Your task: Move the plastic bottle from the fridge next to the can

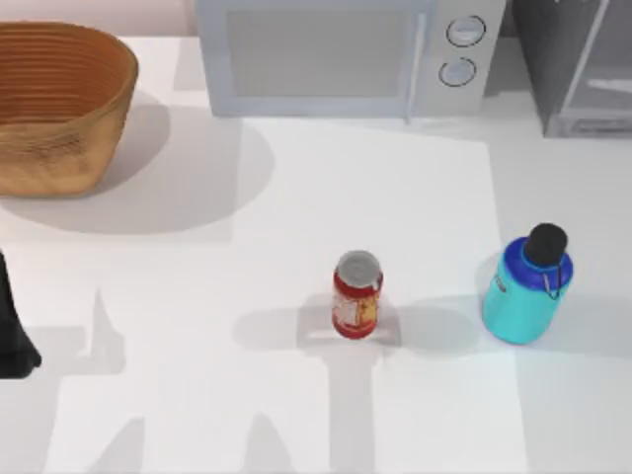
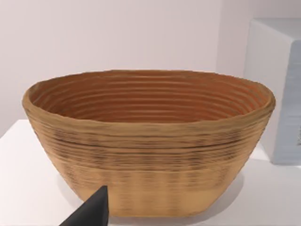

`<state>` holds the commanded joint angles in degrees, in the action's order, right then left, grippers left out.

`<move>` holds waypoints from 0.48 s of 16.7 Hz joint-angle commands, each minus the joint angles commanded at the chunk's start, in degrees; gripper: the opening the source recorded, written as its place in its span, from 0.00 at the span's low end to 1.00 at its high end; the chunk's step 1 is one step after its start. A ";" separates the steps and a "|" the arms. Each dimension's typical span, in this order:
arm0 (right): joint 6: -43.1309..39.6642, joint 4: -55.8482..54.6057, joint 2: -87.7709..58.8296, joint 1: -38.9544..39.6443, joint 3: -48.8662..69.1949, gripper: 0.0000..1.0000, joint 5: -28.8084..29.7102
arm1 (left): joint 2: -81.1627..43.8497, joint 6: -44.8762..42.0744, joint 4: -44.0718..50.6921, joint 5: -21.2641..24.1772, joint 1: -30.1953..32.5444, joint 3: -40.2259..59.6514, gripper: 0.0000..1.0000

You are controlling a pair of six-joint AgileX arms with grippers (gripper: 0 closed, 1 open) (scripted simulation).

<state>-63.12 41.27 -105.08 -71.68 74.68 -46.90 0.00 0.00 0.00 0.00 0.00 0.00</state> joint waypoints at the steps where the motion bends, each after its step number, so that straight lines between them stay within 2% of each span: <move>1: 5.00 -4.10 -0.03 3.02 -0.08 1.00 0.73 | 0.00 0.00 0.00 0.00 0.00 0.00 1.00; 5: 20.73 -18.10 -0.01 13.41 -0.32 1.00 3.18 | 0.00 0.00 0.00 0.00 0.00 0.00 1.00; 8: 26.31 -23.58 0.16 17.86 -0.41 1.00 4.21 | 0.00 0.00 0.00 0.00 0.00 0.00 1.00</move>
<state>-36.81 17.69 -104.92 -53.82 74.27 -42.70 0.00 0.00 0.00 0.00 0.00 0.00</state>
